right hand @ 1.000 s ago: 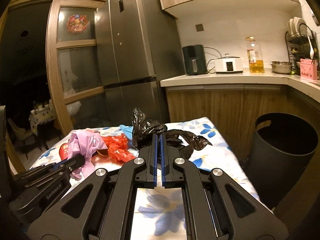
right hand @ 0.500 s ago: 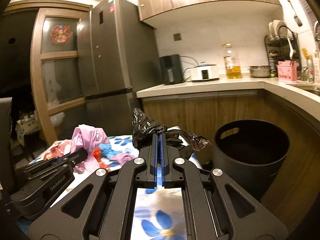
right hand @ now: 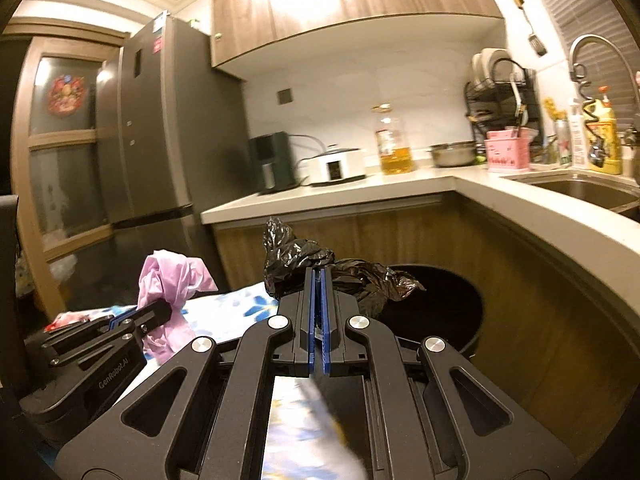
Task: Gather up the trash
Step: 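Carry the purple glove and black bag in both tools over the black bin, then open both tools to drop the glove and black bag into the bin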
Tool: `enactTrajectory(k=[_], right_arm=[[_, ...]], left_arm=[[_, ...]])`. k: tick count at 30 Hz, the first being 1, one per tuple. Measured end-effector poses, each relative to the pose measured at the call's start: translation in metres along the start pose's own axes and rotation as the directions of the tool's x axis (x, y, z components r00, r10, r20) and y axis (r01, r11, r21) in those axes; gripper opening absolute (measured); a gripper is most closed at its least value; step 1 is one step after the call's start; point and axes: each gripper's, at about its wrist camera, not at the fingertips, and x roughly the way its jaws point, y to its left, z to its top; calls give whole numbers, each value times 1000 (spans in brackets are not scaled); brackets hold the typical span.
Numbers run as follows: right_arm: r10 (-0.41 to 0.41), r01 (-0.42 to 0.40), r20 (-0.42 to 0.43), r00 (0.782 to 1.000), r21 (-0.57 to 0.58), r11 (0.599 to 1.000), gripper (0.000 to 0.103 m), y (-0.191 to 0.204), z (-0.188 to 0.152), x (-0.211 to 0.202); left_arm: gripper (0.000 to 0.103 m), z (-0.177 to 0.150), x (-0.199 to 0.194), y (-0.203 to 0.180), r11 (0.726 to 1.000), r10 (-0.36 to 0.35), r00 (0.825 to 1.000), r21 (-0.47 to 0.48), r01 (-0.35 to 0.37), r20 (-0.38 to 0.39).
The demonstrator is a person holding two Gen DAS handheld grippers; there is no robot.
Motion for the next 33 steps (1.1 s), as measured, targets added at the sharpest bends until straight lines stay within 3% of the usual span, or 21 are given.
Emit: enactTrajectory(k=[12,33], right_arm=[[-62,62,4,998,19,998,3,-45,12,17],[-53,55,-52,997,40,998,4,-61,11,54]], left_arm=[[6,19,48,-57,993,-101,995,60,101,-7],[6,17,94,-75,972,-214,976,91,217,-41]])
